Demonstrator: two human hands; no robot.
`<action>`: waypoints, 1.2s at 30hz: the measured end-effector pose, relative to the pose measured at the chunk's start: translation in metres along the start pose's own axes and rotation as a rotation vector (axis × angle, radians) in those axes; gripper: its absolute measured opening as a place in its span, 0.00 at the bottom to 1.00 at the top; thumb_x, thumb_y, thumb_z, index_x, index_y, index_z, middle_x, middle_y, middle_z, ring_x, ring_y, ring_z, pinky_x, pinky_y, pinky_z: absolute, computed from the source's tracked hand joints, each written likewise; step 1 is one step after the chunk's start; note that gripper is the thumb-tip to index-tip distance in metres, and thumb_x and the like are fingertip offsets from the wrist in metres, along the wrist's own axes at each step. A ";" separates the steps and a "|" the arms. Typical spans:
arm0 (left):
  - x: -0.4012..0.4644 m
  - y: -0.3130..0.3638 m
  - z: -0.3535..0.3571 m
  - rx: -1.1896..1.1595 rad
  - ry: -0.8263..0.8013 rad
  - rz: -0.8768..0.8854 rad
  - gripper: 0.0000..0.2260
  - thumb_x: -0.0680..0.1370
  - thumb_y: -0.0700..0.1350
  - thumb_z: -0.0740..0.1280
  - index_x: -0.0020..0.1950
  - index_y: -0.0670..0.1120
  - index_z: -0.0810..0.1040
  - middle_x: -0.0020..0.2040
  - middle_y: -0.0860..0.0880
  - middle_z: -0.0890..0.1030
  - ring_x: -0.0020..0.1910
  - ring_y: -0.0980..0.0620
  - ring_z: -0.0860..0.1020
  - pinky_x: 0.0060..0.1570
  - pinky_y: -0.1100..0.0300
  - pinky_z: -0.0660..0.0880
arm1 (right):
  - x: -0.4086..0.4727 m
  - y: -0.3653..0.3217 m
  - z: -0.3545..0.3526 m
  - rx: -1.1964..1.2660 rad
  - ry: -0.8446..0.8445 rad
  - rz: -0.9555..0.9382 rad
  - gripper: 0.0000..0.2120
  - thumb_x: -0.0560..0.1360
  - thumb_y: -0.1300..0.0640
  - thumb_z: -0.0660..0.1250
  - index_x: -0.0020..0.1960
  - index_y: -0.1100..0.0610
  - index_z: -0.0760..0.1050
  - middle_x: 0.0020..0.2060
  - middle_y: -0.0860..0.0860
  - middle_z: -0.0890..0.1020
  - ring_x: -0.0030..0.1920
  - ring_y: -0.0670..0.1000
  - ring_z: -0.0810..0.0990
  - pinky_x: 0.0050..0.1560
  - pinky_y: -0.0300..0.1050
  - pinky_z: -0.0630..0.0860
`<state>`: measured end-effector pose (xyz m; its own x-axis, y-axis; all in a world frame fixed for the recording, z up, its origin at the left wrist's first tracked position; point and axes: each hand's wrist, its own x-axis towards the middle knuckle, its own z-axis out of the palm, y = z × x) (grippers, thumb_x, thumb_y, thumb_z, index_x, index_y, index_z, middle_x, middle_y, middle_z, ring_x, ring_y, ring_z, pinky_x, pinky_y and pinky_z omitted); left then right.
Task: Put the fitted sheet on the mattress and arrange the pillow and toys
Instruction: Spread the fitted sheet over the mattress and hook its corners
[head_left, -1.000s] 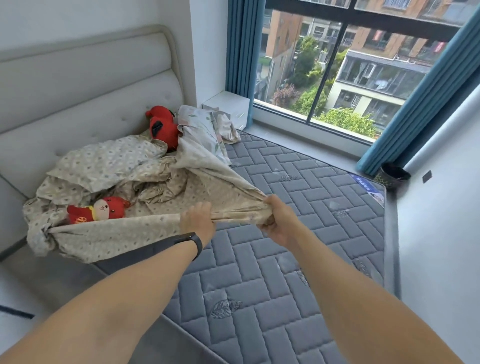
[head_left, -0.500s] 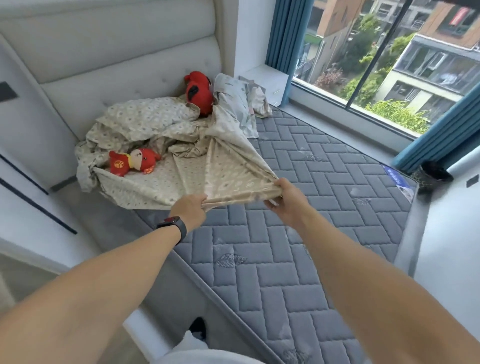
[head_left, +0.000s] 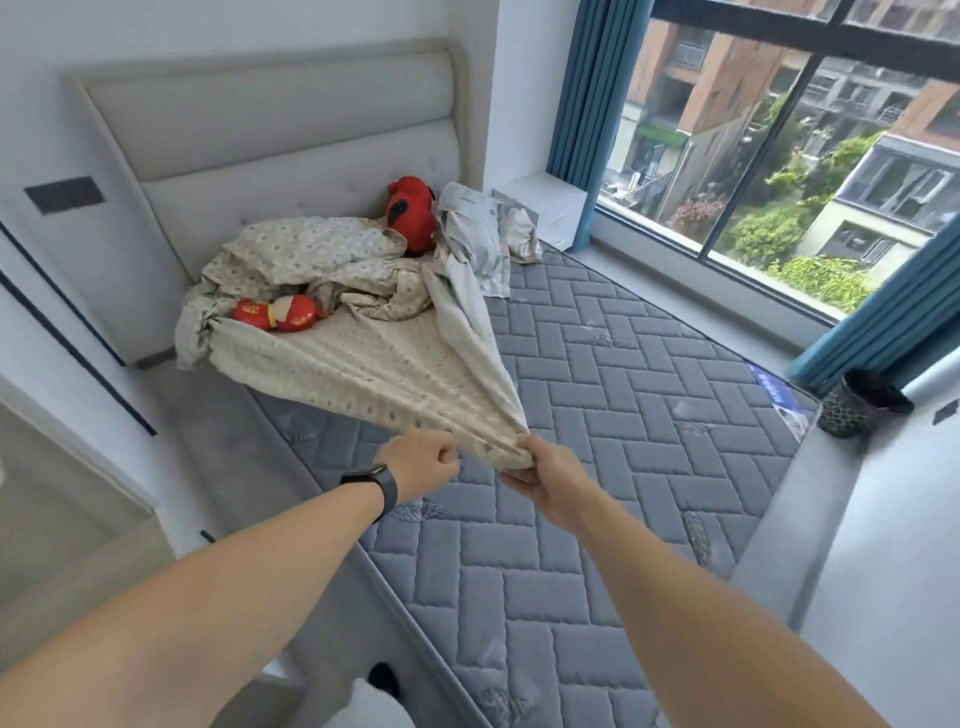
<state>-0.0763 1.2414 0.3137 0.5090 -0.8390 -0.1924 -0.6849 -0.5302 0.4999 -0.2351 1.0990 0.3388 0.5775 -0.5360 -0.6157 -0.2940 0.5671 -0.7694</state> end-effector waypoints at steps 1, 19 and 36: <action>0.000 0.015 0.007 -0.095 0.020 0.015 0.09 0.74 0.50 0.64 0.36 0.52 0.67 0.33 0.53 0.73 0.33 0.50 0.71 0.35 0.55 0.68 | -0.004 0.003 -0.004 -0.075 -0.027 -0.016 0.11 0.82 0.57 0.63 0.55 0.64 0.79 0.49 0.59 0.84 0.51 0.55 0.83 0.53 0.49 0.81; 0.085 0.081 0.011 -0.751 0.104 -0.307 0.04 0.78 0.42 0.61 0.50 0.43 0.68 0.42 0.46 0.69 0.40 0.48 0.67 0.39 0.55 0.65 | -0.005 0.005 -0.017 -0.943 -0.151 -0.163 0.19 0.82 0.44 0.61 0.42 0.56 0.80 0.32 0.54 0.74 0.31 0.48 0.68 0.32 0.42 0.63; 0.062 0.148 0.079 -0.377 0.104 -0.225 0.09 0.78 0.41 0.61 0.38 0.49 0.71 0.33 0.53 0.71 0.32 0.56 0.68 0.34 0.62 0.66 | 0.118 -0.083 -0.073 -1.152 -0.276 -0.162 0.18 0.76 0.49 0.70 0.37 0.54 0.64 0.30 0.51 0.69 0.30 0.52 0.70 0.28 0.44 0.69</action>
<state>-0.1873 1.1014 0.3088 0.6868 -0.6806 -0.2553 -0.3230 -0.6004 0.7316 -0.1981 0.9434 0.3172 0.7736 -0.3171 -0.5486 -0.6310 -0.4645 -0.6214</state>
